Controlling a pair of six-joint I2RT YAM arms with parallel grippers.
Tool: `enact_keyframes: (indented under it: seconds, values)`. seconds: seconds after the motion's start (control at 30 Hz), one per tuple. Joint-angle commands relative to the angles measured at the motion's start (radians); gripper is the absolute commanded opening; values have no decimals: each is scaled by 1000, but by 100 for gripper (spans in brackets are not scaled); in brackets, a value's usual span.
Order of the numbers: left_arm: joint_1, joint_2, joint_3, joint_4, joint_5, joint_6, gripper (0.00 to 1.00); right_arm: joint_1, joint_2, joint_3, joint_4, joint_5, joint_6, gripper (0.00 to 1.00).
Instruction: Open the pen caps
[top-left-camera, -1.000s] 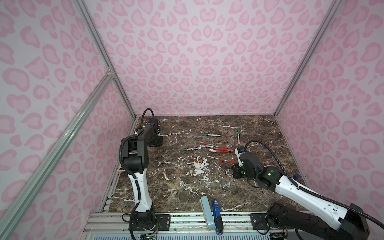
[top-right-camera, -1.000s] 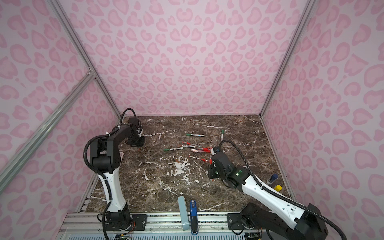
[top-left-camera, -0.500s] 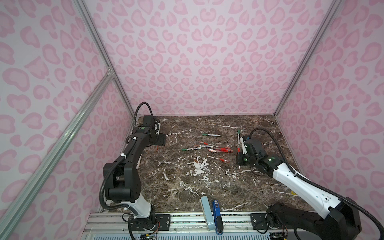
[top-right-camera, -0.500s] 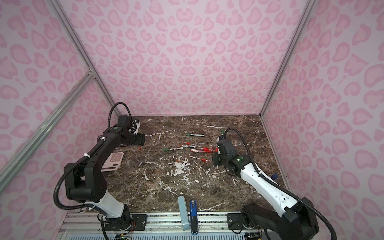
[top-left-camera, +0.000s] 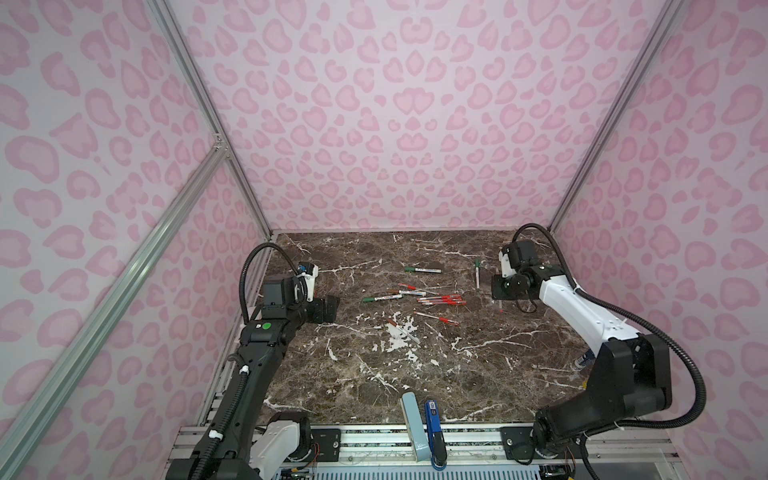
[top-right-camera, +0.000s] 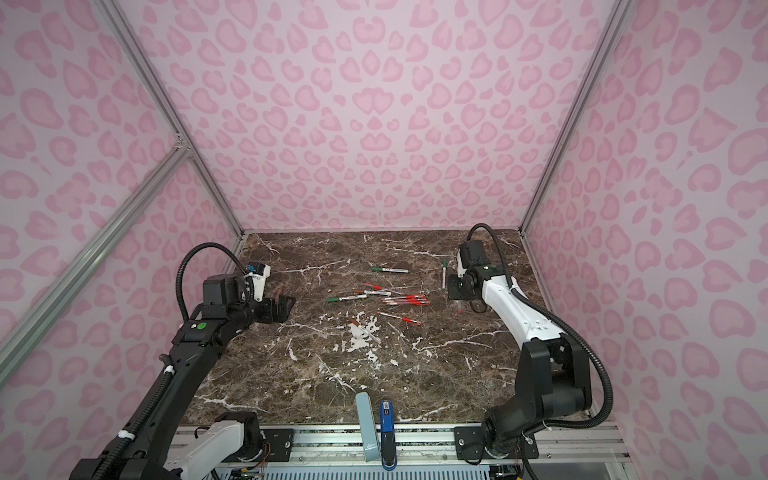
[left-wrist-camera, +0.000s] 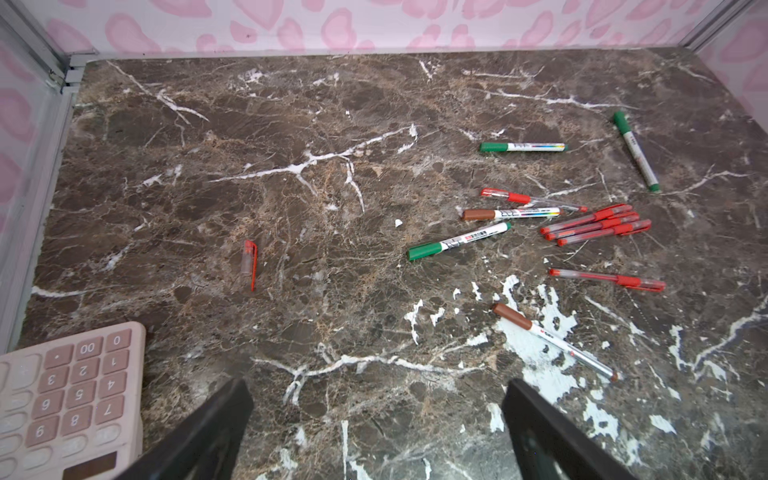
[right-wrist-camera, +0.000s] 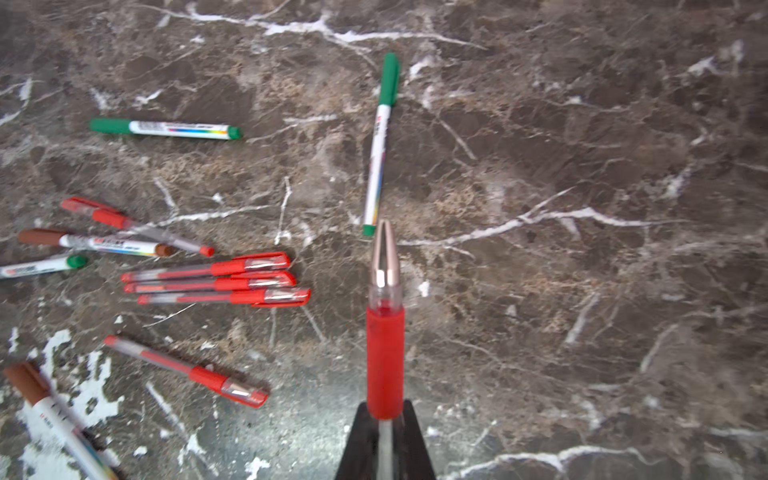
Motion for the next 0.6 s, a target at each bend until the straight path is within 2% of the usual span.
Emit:
enact_keyframes:
  seconds: [0.0,0.27,0.57]
  values:
    - [11,-3,-2,77,73,-21,98,-53,55,44,-36,1,-56,0]
    - [34,-14,-19,97,92,-40,98,-191,202,137,-55,-36,-109,0]
    - [44,-28,-17,100,85,-41,98,-226,320,100,17,-30,-144,0]
